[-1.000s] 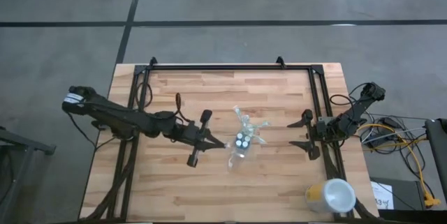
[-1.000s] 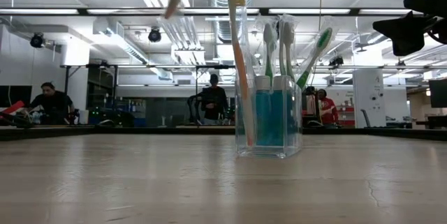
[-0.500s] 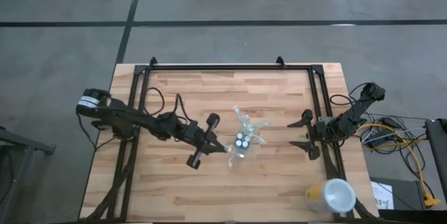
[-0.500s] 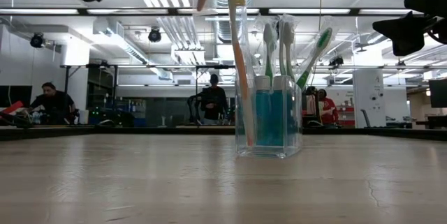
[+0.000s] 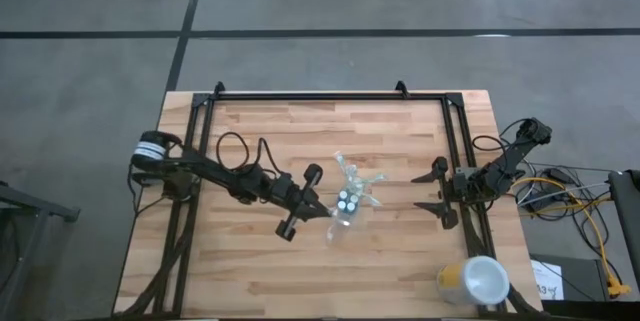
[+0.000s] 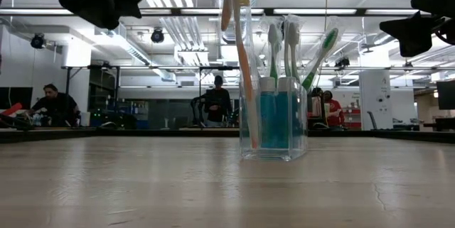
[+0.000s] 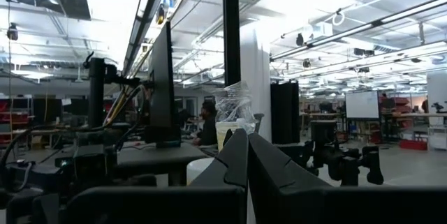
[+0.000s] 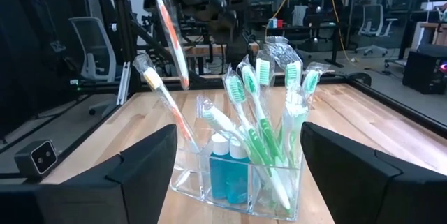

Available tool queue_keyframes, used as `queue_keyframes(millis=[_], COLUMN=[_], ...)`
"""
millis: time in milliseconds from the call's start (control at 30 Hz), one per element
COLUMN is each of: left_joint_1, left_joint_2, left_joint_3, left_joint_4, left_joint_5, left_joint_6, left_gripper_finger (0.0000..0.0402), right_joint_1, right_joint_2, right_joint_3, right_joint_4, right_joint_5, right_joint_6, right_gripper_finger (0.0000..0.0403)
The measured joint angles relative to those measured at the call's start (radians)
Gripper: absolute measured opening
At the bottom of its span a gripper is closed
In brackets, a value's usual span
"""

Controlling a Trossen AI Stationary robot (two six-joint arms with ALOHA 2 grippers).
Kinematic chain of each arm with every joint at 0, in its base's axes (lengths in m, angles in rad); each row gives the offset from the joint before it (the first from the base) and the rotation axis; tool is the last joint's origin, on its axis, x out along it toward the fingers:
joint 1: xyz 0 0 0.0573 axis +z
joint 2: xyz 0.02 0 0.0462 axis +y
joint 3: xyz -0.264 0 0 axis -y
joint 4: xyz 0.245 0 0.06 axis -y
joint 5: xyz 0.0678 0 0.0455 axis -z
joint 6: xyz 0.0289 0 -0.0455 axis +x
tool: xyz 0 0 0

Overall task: Pick & Place toothbrushing station
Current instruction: Put the white orange toothbrush into the front side of the transparent organizer

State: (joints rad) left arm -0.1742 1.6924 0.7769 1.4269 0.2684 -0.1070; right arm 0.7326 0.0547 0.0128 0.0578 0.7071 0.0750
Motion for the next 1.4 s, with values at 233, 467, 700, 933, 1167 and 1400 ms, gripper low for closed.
queue_keyframes(millis=[233,467,700,933,1167,1400], left_joint_1=[0.022,0.035,0.035,0.035,0.037,0.039], left_joint_2=[0.037,0.070,0.131,0.177,0.217,0.261], left_joint_3=[0.000,0.005,0.074,0.104,0.104,0.103], left_joint_4=[0.065,0.091,0.091,0.073,0.039,0.023], left_joint_5=[0.019,0.028,0.046,0.057,0.056,0.056], left_joint_6=[-0.009,-0.038,-0.051,-0.056,-0.051,-0.058], left_gripper_finger=[0.0001,0.0001,0.0001,0.0001,0.0001,0.0001], right_joint_1=[0.000,0.000,0.000,-0.001,-0.001,0.000], right_joint_2=[0.000,0.000,0.000,0.001,0.000,0.002], right_joint_3=[0.000,0.000,0.000,0.000,0.000,0.000], right_joint_4=[0.000,0.000,0.000,0.000,0.000,0.000], right_joint_5=[0.000,0.000,0.000,0.000,0.000,0.000], right_joint_6=[-0.002,-0.004,0.000,-0.003,-0.004,0.001], right_gripper_finger=[0.0305,0.0310,0.0301,0.0298,0.0308,0.0309])
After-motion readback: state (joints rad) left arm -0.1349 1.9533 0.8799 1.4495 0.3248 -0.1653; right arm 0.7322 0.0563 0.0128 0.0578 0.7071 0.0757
